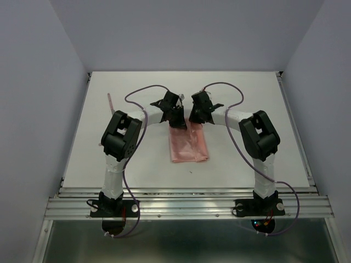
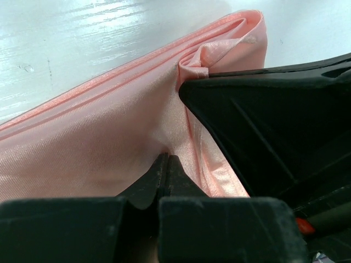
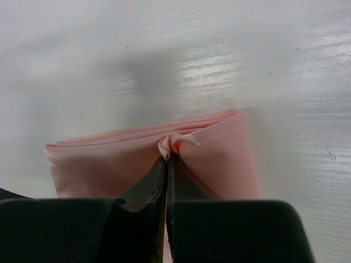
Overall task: Fold the napkin into a case and place the utensils inside
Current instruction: Fold the lower triangle-folded napkin at the center of the board.
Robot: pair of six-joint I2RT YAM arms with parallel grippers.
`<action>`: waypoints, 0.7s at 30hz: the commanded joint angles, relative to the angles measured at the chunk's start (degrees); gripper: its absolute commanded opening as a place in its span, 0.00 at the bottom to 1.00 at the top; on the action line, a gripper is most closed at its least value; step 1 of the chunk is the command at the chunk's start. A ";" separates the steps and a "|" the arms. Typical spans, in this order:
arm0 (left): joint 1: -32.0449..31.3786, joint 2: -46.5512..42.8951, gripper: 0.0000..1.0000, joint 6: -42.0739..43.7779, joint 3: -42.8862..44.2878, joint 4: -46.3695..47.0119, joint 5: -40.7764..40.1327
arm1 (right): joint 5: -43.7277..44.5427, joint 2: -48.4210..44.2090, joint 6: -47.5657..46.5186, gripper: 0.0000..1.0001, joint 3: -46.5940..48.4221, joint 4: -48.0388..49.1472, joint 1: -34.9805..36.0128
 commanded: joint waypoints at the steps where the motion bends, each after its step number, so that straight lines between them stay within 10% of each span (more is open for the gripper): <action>1: 0.31 -1.85 0.00 1.14 -3.04 -1.51 -2.78 | 3.17 1.30 1.39 0.01 2.26 -1.23 0.68; 5: 0.31 -5.63 0.01 -0.52 -5.50 -0.54 -2.96 | 3.79 2.18 2.09 0.01 2.79 -2.38 0.68; 16: -0.13 -18.11 0.52 -7.64 -16.65 6.66 0.64 | 3.87 2.53 2.53 0.01 2.97 -2.73 0.68; 21: -1.79 -21.54 0.55 -10.54 -19.31 11.06 3.19 | 3.35 2.79 2.53 0.01 3.32 -2.73 0.68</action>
